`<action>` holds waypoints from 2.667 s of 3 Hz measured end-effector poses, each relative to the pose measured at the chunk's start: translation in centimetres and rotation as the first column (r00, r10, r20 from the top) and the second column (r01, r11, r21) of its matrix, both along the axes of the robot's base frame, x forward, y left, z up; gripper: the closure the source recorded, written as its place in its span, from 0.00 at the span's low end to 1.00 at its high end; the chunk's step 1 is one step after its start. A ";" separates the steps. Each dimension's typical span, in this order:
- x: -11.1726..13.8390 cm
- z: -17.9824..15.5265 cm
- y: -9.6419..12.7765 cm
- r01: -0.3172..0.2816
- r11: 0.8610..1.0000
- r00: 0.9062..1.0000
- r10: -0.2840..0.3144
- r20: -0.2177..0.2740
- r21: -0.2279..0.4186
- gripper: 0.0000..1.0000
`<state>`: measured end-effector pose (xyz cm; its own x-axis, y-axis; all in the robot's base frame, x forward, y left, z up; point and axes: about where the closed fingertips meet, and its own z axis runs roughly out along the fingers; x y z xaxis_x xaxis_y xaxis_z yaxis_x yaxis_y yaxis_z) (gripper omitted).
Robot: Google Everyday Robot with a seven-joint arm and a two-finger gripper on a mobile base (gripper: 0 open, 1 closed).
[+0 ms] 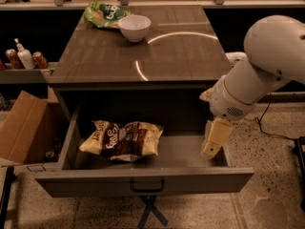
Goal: Pick brown chip bag from top drawer and place on counter
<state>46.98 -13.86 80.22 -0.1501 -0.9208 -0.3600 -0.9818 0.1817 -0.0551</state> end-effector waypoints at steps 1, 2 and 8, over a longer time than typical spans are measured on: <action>0.0 0.0 0.0 0.000 1.000 1.000 0.000 0.000 0.001 0.00; 0.3 -1.1 0.4 -0.008 0.999 1.000 0.009 -0.014 0.037 0.00; 9.4 -12.3 14.6 0.058 0.984 0.995 -0.043 -0.095 0.166 0.00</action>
Offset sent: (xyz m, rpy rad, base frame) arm 0.0082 0.0073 -0.0236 0.0852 0.0325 0.0139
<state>56.41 0.75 67.93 -0.2342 -0.8386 -0.4918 -0.9706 0.2304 0.0695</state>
